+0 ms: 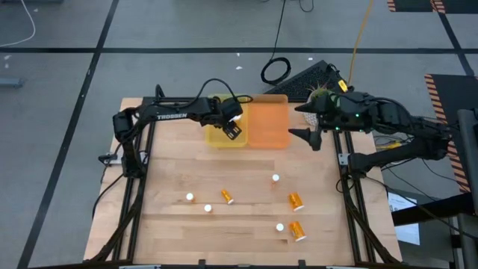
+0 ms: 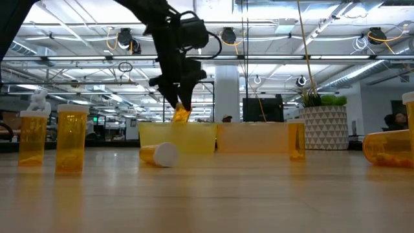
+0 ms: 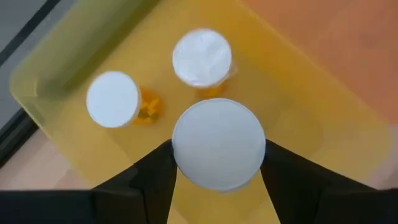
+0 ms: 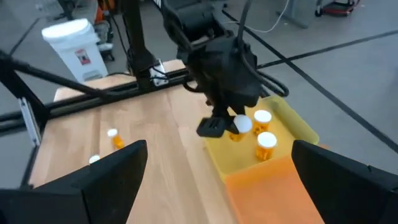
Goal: Pick and place medicine bottles into bin by pill shape (circle, oval)
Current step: Put the large orange capsule bottle into the yellow bin
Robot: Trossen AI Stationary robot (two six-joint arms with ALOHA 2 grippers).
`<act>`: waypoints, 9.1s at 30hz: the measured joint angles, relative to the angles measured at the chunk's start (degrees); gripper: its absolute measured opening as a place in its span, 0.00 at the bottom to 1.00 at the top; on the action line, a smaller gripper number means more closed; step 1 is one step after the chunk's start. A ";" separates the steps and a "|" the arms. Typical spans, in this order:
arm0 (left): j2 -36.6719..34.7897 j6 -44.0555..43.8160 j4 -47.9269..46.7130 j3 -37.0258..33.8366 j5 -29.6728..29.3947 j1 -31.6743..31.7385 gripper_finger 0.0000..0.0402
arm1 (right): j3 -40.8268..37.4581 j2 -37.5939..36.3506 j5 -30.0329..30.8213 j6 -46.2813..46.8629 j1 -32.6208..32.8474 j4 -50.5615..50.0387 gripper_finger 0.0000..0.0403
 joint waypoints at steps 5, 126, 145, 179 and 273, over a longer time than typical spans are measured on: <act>0.00 1.40 5.87 -4.57 0.09 0.90 0.53 | 0.00 1.36 0.12 3.10 -0.15 3.31 0.98; -16.31 -19.36 5.76 -7.43 0.57 -27.55 0.64 | -39.67 25.52 -3.29 86.71 40.96 16.33 0.74; -16.31 -19.93 15.26 -7.45 -0.06 -27.56 0.63 | -39.82 19.73 -2.93 79.50 40.85 16.15 0.54; -15.35 2.54 46.07 -5.16 13.25 -32.79 0.87 | -39.67 -2.16 -28.09 62.29 25.63 50.00 0.54; -7.68 -10.13 51.15 -3.85 43.39 -19.34 0.47 | -39.74 0.02 -40.68 55.68 1.78 58.64 0.91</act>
